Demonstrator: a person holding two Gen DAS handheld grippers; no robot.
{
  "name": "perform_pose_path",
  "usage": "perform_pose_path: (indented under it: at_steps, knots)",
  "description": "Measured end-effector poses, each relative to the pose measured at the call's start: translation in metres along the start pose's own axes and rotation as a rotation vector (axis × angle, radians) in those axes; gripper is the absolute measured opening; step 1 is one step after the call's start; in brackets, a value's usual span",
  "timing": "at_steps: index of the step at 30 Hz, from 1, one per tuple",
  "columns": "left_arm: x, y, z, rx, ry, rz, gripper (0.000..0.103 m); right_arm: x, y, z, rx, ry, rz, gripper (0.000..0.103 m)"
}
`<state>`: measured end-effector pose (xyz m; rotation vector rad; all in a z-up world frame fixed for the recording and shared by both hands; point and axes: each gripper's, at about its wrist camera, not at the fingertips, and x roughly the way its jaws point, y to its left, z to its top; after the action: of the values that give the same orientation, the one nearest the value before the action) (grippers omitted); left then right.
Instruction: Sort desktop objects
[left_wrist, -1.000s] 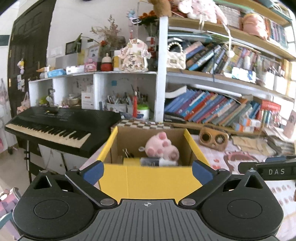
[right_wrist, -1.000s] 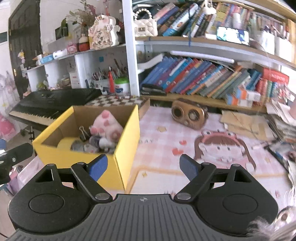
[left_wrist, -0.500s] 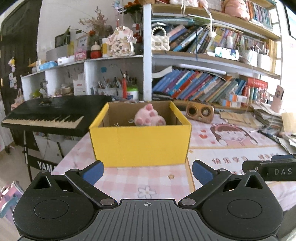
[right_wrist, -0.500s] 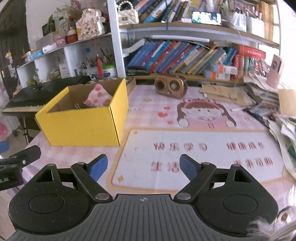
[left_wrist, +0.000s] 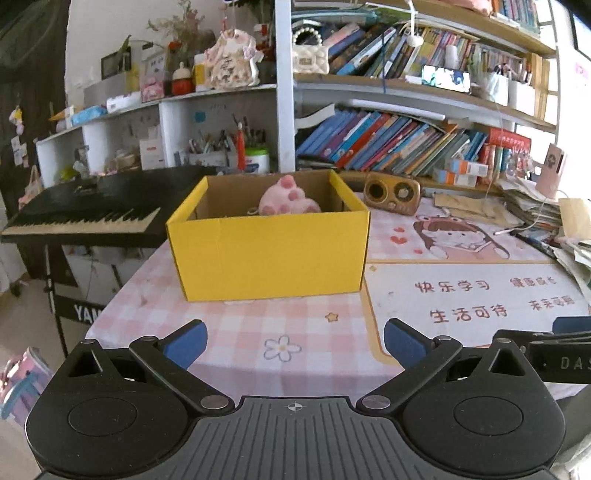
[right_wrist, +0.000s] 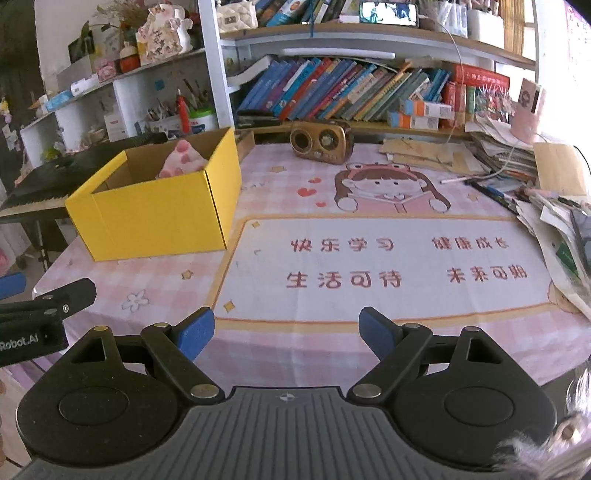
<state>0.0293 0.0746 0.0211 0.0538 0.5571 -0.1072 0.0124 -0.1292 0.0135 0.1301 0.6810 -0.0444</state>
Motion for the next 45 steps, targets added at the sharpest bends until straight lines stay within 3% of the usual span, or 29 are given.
perform_pose_path:
  at_steps: [7,45]
  knots:
    - [0.001,0.003,-0.003,-0.012,0.02,0.047,0.103,0.003,0.0,-0.002,0.01,0.014,-0.009,0.087]
    - [0.004,-0.006,-0.007,-0.004,0.059,-0.013,0.103,0.01,0.0,-0.006,0.003,0.05,-0.015,0.091]
